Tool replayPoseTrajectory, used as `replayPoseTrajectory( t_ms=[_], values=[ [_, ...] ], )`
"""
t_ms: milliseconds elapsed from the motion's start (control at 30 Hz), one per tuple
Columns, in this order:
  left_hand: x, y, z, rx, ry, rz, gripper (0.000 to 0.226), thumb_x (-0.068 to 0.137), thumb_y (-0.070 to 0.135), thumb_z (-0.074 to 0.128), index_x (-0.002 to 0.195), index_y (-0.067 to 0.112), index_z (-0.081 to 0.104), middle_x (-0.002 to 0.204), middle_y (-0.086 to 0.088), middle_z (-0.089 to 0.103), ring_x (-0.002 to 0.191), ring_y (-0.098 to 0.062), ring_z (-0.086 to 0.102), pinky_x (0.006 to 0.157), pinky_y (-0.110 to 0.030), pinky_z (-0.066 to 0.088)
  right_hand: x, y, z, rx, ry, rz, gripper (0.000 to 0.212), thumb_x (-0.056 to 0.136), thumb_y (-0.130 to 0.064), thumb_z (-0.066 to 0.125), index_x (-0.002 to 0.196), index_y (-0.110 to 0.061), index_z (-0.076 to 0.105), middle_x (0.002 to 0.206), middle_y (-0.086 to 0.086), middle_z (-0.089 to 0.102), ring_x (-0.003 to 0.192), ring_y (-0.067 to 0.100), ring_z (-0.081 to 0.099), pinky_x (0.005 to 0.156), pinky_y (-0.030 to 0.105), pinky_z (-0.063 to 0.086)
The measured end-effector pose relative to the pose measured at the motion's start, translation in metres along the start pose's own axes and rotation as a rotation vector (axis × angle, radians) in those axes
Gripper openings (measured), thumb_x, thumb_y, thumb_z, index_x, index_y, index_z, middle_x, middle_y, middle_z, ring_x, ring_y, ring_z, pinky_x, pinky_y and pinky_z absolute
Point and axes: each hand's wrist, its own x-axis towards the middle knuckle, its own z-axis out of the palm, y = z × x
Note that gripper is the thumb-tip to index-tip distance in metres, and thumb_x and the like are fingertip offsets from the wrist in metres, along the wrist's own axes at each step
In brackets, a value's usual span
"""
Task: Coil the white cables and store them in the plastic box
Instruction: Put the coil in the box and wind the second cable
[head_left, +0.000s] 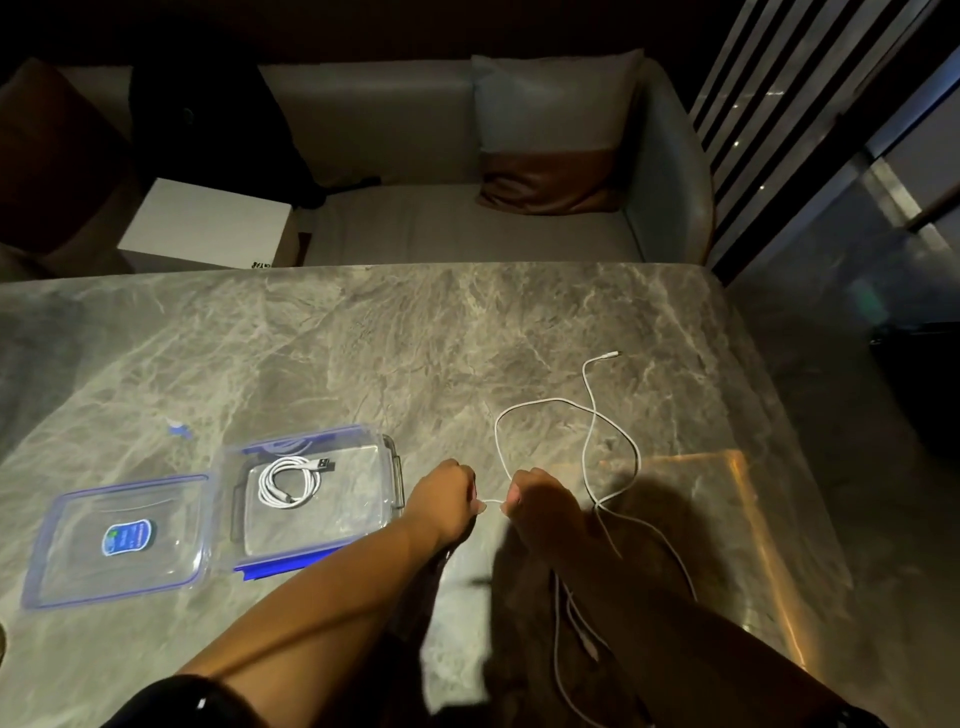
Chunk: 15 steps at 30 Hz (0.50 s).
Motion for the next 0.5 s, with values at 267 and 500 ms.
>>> replayPoseTrajectory(
  t_ms=[267, 500],
  values=[
    [-0.004, 0.003, -0.007, -0.125, -0.057, -0.070, 0.024, 0.087, 0.030, 0.073, 0.082, 0.007, 0.068, 0.083, -0.012, 0.071, 0.080, -0.027, 0.066, 0.077, -0.037, 0.054, 0.002, 0.006, 0.001, 0.182, 0.003, 0.012, 0.017, 0.054, -0.015, 0.074, 0.055, -0.007, 0.059, 0.056, 0.011, 0.060, 0.048, 0.032, 0.061, 0.043, 0.024, 0.046],
    [-0.021, 0.004, -0.018, -0.326, -0.061, -0.062, 0.024, 0.083, 0.026, 0.077, 0.079, 0.004, 0.070, 0.075, -0.008, 0.072, 0.072, -0.018, 0.067, 0.070, -0.030, 0.051, -0.013, 0.005, -0.036, 0.347, -0.042, -0.001, 0.021, 0.081, -0.019, 0.067, 0.064, -0.023, 0.055, 0.074, -0.002, 0.059, 0.073, 0.018, 0.056, 0.067, 0.032, 0.045]
  ],
)
